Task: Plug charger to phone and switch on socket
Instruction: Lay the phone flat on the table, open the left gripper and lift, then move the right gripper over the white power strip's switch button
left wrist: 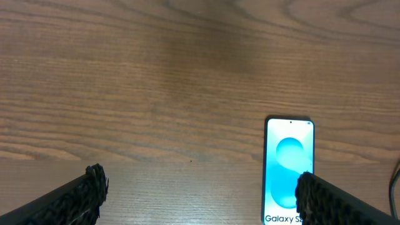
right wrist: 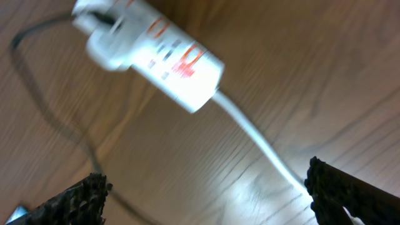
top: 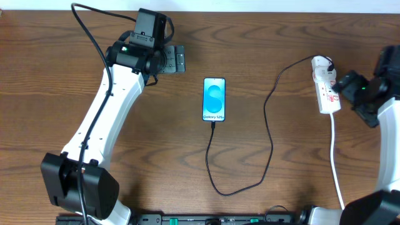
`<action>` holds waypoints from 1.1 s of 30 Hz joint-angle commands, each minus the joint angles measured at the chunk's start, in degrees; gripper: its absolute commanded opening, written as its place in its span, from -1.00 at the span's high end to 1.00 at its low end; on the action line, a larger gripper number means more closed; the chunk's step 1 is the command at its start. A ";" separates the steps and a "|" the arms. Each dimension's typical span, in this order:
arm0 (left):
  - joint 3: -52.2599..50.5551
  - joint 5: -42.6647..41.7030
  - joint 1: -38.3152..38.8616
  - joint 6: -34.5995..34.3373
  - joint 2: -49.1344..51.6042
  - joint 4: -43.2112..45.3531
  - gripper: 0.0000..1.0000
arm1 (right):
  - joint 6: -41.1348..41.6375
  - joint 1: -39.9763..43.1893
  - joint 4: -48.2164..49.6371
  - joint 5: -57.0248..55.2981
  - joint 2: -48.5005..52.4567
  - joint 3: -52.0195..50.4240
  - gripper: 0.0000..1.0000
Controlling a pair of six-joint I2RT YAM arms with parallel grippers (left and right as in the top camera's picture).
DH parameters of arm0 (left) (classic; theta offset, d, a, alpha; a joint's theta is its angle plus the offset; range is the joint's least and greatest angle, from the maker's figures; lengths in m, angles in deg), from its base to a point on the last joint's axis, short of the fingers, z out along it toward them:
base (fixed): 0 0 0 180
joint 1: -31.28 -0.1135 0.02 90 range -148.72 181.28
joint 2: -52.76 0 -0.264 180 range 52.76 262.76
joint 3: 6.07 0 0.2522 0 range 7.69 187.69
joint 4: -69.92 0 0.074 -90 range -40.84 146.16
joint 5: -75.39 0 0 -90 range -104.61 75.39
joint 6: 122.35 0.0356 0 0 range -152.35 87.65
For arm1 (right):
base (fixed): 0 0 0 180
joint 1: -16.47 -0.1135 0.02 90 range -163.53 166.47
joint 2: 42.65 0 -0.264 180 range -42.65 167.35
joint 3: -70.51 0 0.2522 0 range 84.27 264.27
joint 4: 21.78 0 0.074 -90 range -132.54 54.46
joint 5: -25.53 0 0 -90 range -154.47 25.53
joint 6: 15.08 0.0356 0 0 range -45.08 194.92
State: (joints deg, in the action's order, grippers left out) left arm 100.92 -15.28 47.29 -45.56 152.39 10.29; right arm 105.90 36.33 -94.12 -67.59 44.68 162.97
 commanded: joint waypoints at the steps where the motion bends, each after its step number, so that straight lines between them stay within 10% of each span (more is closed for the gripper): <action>1: 0.09 1.38 -0.04 0.52 0.33 -0.17 -0.96 | 0.85 2.29 2.67 -2.38 3.63 0.61 -0.99; 33: 0.09 1.38 -0.04 0.50 0.33 -0.17 -0.96 | 7.41 3.08 27.19 -2.71 27.19 0.63 -0.99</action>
State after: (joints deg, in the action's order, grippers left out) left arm 100.92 -14.64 47.29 -45.56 152.41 10.11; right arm 110.89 39.34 -67.37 -71.11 71.73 162.99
